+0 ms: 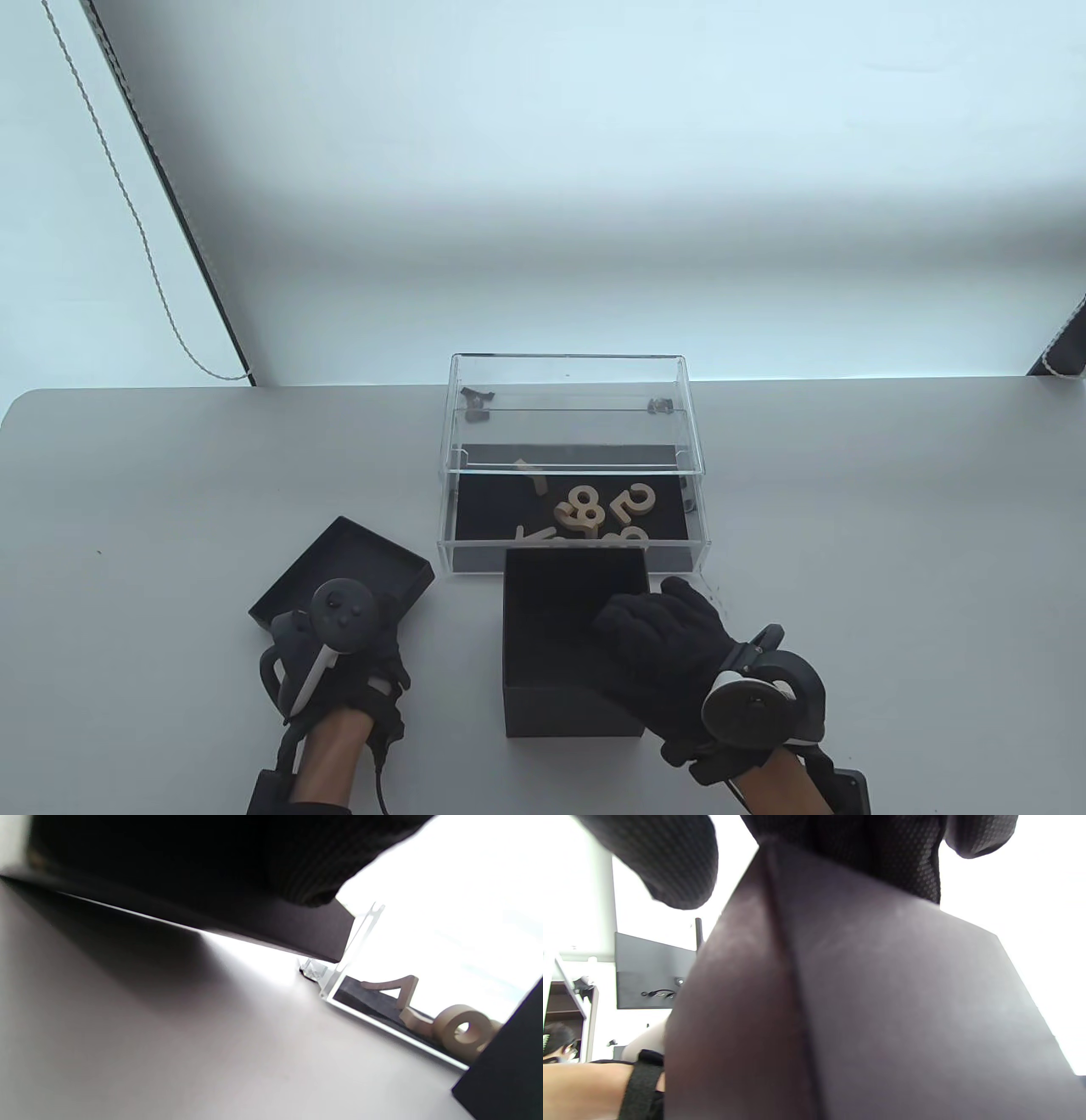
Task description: Pour number blocks into a drawer
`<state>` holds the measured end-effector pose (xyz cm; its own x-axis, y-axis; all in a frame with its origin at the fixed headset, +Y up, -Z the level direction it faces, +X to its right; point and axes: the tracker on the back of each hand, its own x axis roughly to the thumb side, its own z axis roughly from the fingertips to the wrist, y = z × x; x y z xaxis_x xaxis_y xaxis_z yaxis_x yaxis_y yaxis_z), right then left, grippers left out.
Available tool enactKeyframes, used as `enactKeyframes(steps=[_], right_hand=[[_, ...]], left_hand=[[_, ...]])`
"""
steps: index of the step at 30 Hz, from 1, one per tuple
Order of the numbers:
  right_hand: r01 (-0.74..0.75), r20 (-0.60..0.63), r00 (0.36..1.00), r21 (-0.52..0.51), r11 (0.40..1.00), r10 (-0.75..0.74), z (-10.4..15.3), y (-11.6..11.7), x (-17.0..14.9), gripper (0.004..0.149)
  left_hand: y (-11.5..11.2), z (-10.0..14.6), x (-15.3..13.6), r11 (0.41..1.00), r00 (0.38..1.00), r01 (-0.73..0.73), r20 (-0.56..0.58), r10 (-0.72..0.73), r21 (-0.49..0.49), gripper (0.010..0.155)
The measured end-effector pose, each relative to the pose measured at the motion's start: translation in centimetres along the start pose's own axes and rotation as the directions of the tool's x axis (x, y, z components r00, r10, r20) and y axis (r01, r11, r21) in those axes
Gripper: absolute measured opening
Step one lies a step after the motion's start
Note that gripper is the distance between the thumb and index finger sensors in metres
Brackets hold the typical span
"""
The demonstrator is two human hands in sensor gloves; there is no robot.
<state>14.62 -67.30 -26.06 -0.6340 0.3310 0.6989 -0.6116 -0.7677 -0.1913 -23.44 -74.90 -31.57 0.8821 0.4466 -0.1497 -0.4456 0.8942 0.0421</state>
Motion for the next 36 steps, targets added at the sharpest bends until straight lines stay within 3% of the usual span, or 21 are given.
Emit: enactKeyframes(steps=[8, 13, 18, 22, 31, 36], right_hand=[[0.048, -0.103, 0.994, 0.021, 0.999, -0.045, 0.4, 0.2, -1.7, 0.078], [0.051, -0.128, 0.991, 0.021, 0.999, -0.048, 0.4, 0.2, -2.0, 0.08], [0.066, -0.171, 0.983, 0.018, 0.998, -0.062, 0.6, 0.2, -2.6, 0.082], [0.1, -0.215, 0.973, 0.044, 0.994, -0.088, 0.7, 0.4, -3.0, 0.084], [0.105, -0.218, 0.972, 0.052, 0.993, -0.091, 0.7, 0.5, -3.0, 0.087], [0.097, -0.211, 0.974, 0.061, 0.993, -0.082, 0.6, 0.8, -2.7, 0.089]], left_hand=[[2.3, 1.0, 0.1, 0.967, 0.973, -0.229, 0.05, 0.225, 0.111, 0.049], [3.7, 1.7, -0.1, 0.864, 0.879, -0.477, 0.06, 0.473, 0.162, 0.05], [4.7, 2.1, -0.2, 0.7, 0.717, -0.697, 0.135, 0.684, 0.154, 0.05], [5.1, 2.3, 0.2, 0.539, 0.546, -0.837, 0.206, 0.812, 0.096, 0.05], [5.4, 2.9, 1.7, 0.259, 0.239, -0.966, 0.317, 0.918, -0.023, 0.051], [5.3, 3.1, 2.4, 0.119, 0.084, -0.988, 0.315, 0.945, -0.094, 0.052]])
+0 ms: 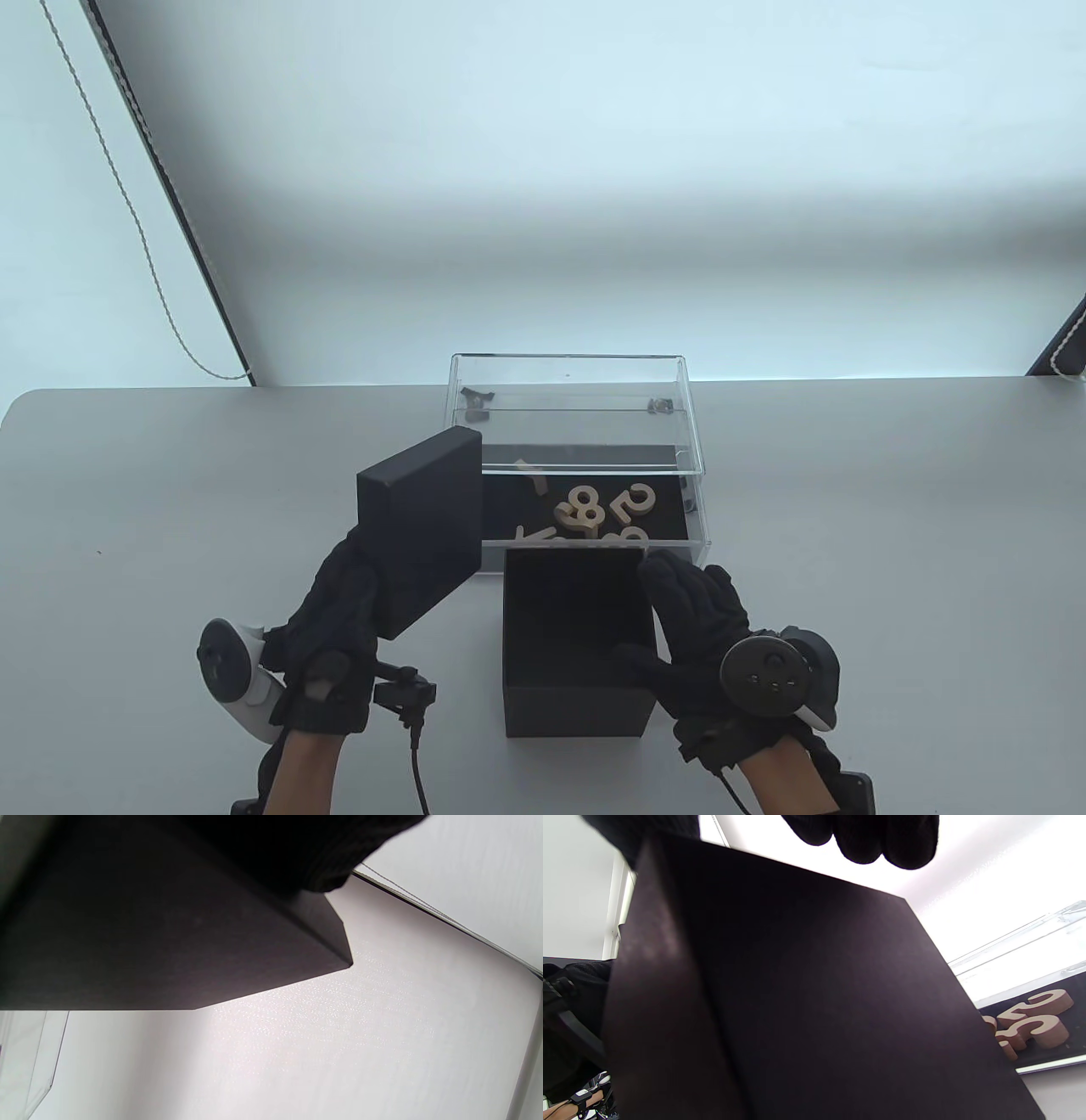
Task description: Pour number blocks into a drawer
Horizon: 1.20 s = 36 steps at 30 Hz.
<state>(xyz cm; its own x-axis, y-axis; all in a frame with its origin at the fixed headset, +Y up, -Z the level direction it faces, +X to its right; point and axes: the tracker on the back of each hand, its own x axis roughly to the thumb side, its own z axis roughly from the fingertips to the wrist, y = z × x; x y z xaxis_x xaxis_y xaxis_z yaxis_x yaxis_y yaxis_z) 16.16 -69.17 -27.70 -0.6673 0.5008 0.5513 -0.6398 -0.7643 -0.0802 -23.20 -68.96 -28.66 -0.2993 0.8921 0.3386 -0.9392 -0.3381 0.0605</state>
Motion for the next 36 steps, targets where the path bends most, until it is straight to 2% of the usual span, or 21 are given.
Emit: enactKeyframes(steps=[5, 9, 14, 19, 25, 29, 32, 36], right_hand=[[-0.009, 0.014, 1.0, 0.016, 1.0, 0.009, 0.0, 0.3, 0.3, 0.092], [-0.021, 0.021, 1.0, 0.037, 0.999, 0.02, -0.1, 0.8, 0.5, 0.096], [-0.035, 0.033, 0.999, 0.071, 0.997, 0.033, -0.1, 1.3, 0.9, 0.102], [-0.044, 0.054, 0.998, 0.088, 0.995, 0.04, -0.2, 1.5, 1.4, 0.111], [-0.006, 0.11, 0.994, 0.091, 0.996, -0.004, -0.1, 1.7, 2.1, 0.117], [0.081, 0.116, 0.989, 0.077, 0.994, -0.09, -0.1, 1.6, 2.1, 0.118], [0.105, 0.126, 0.986, 0.062, 0.993, -0.112, 0.0, 1.4, 2.1, 0.117], [0.127, 0.13, 0.983, 0.05, 0.991, -0.132, 0.1, 1.1, 2.4, 0.116]], left_hand=[[-0.9, 0.2, -0.6, 0.985, 0.985, -0.169, -0.05, 0.167, -0.039, 0.052], [-1.7, 0.4, -0.9, 0.968, 0.97, -0.239, -0.071, 0.234, -0.071, 0.053], [-3.7, 1.0, -2.3, 0.932, 0.934, -0.326, -0.207, 0.291, -0.158, 0.054], [-5.6, 1.9, -3.8, 0.901, 0.89, -0.383, -0.341, 0.301, -0.204, 0.055], [-7.1, 2.8, -4.9, 0.879, 0.857, -0.417, -0.424, 0.294, -0.232, 0.056], [-7.6, 3.3, -5.6, 0.856, 0.821, -0.468, -0.466, 0.33, -0.22, 0.056], [-7.9, 3.5, -5.6, 0.859, 0.822, -0.462, -0.47, 0.323, -0.219, 0.057], [-7.8, 3.4, -4.9, 0.897, 0.875, -0.372, -0.414, 0.252, -0.24, 0.06]])
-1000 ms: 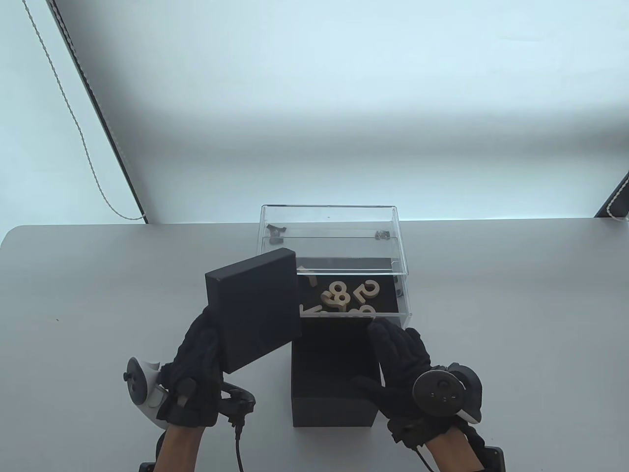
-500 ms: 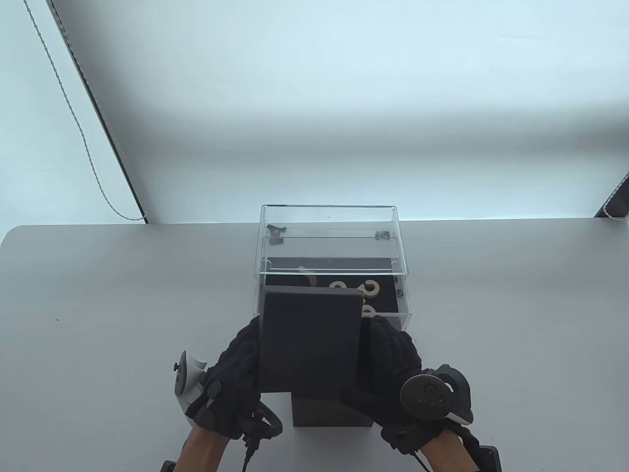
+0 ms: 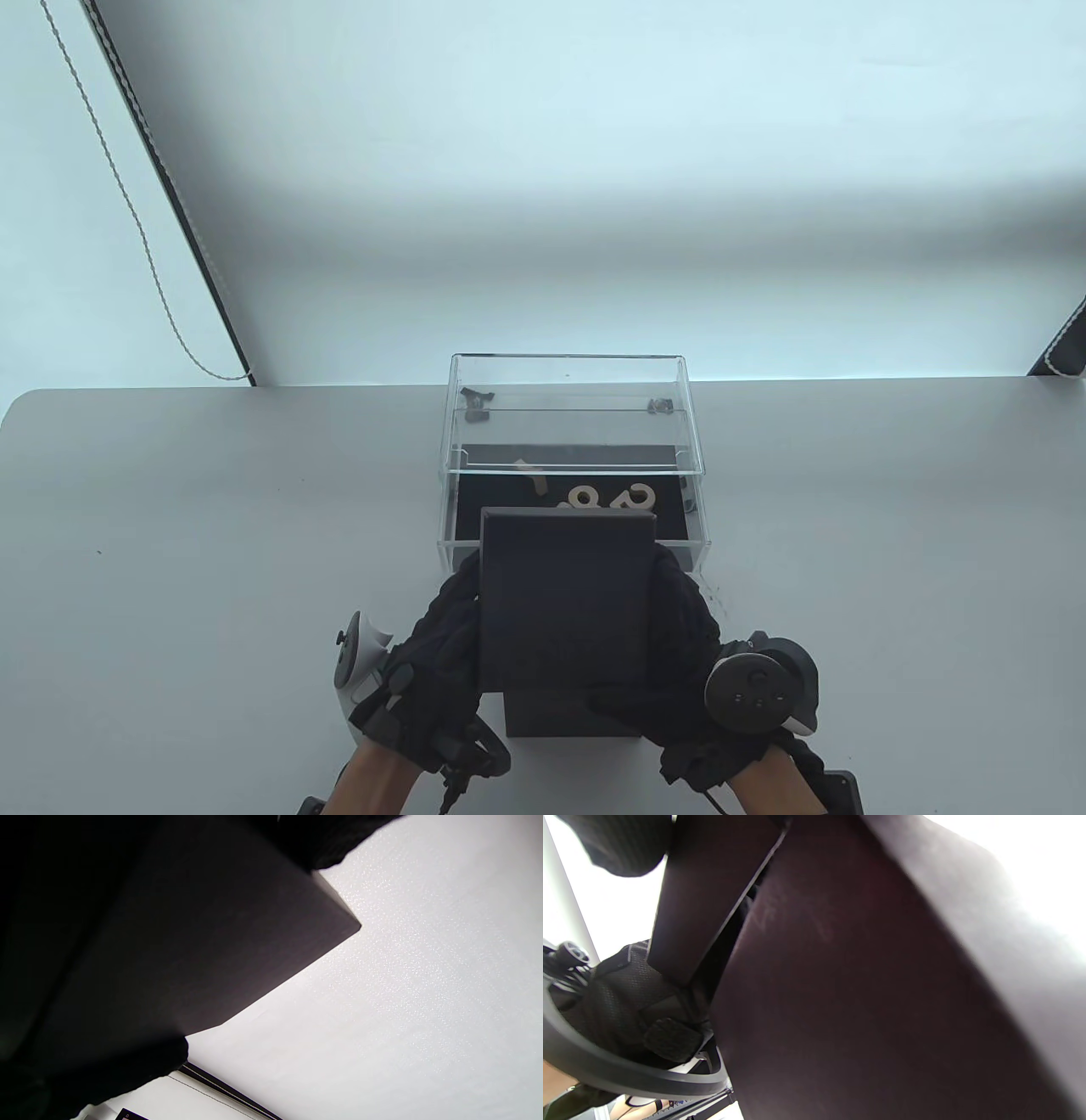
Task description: Pour number blocks into a drawer
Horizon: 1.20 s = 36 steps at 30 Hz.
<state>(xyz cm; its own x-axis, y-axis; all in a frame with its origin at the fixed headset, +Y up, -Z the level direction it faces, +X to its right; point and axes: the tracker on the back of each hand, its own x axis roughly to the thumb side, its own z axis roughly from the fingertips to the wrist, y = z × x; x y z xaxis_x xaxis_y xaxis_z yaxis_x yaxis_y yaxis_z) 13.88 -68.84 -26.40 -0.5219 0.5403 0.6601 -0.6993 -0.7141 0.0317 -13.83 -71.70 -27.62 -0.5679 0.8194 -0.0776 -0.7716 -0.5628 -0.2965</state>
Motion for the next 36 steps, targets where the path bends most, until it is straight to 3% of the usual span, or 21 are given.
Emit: enactKeyframes(steps=[7, 13, 26, 29, 33, 36], right_hand=[[0.009, -0.016, 1.0, 0.004, 1.0, -0.009, 0.0, -0.6, 0.9, 0.114], [0.02, -0.075, 0.997, 0.054, 0.998, -0.016, 0.0, -0.8, 1.1, 0.113], [0.065, -0.254, 0.967, 0.199, 0.978, -0.012, 0.1, -1.0, 0.0, 0.111], [0.105, -0.309, 0.951, 0.241, 0.965, -0.027, 0.3, -0.8, -0.6, 0.111], [0.232, -0.362, 0.921, 0.224, 0.947, -0.14, 0.3, -0.6, -1.3, 0.11], [0.182, -0.396, 0.916, 0.289, 0.94, -0.056, 0.5, -0.2, -1.7, 0.11]], left_hand=[[0.4, 0.1, 1.4, 0.966, 0.964, 0.233, 0.107, -0.245, 0.114, 0.06], [1.0, 0.1, 1.5, 0.885, 0.889, 0.437, 0.074, -0.453, 0.162, 0.059], [2.5, -0.8, -1.2, 0.857, 0.868, 0.496, -0.095, -0.487, 0.138, 0.059], [2.7, -0.9, -1.8, 0.86, 0.87, 0.492, -0.127, -0.477, 0.138, 0.059], [3.0, -1.0, -2.4, 0.854, 0.862, 0.503, -0.157, -0.483, 0.136, 0.059], [3.0, -1.1, -2.6, 0.852, 0.859, 0.507, -0.154, -0.488, 0.128, 0.059]])
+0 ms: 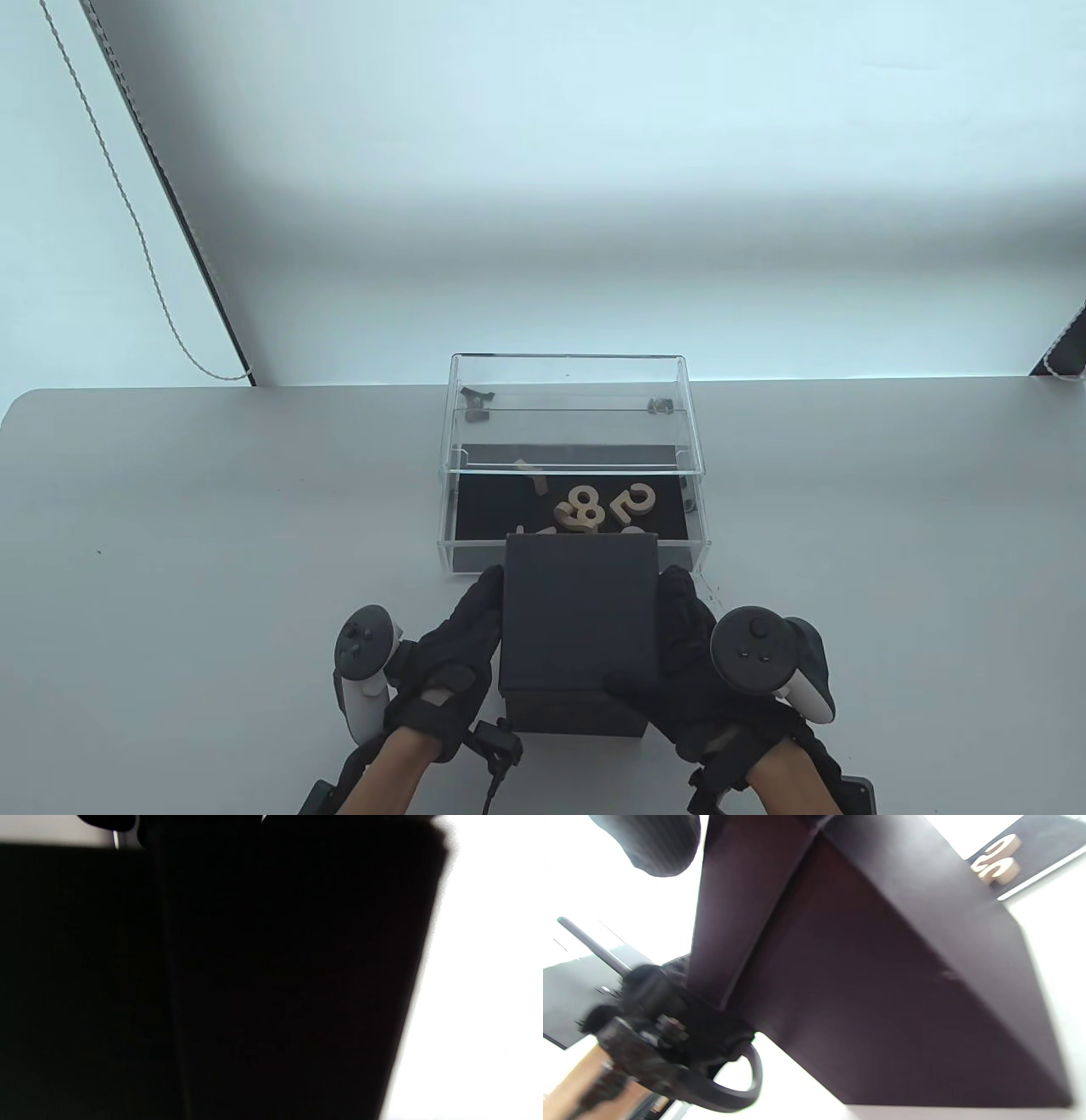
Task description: Pour number blocks into a drawer
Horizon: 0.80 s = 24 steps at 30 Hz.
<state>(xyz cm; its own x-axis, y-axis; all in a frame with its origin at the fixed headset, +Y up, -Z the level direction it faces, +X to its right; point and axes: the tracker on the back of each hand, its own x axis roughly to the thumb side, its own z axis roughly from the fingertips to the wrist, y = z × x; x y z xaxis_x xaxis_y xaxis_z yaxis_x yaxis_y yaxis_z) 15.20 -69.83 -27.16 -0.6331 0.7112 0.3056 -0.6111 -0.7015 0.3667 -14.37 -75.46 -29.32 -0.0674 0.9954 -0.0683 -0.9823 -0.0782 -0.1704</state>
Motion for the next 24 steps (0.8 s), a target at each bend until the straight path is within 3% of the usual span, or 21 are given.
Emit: enactKeyframes(steps=[18, 24], right_hand=[[0.113, -0.078, 0.991, 0.051, 0.992, -0.109, -0.6, 0.8, -1.5, 0.108], [0.163, -0.067, 0.985, 0.019, 0.986, -0.162, -0.4, -0.1, -1.8, 0.104]], left_hand=[[0.1, -0.5, -1.4, 1.0, 0.994, 0.019, -0.105, -0.018, 0.004, 0.06], [0.3, -0.7, 0.6, 0.981, 0.983, 0.182, -0.004, -0.182, 0.062, 0.06]])
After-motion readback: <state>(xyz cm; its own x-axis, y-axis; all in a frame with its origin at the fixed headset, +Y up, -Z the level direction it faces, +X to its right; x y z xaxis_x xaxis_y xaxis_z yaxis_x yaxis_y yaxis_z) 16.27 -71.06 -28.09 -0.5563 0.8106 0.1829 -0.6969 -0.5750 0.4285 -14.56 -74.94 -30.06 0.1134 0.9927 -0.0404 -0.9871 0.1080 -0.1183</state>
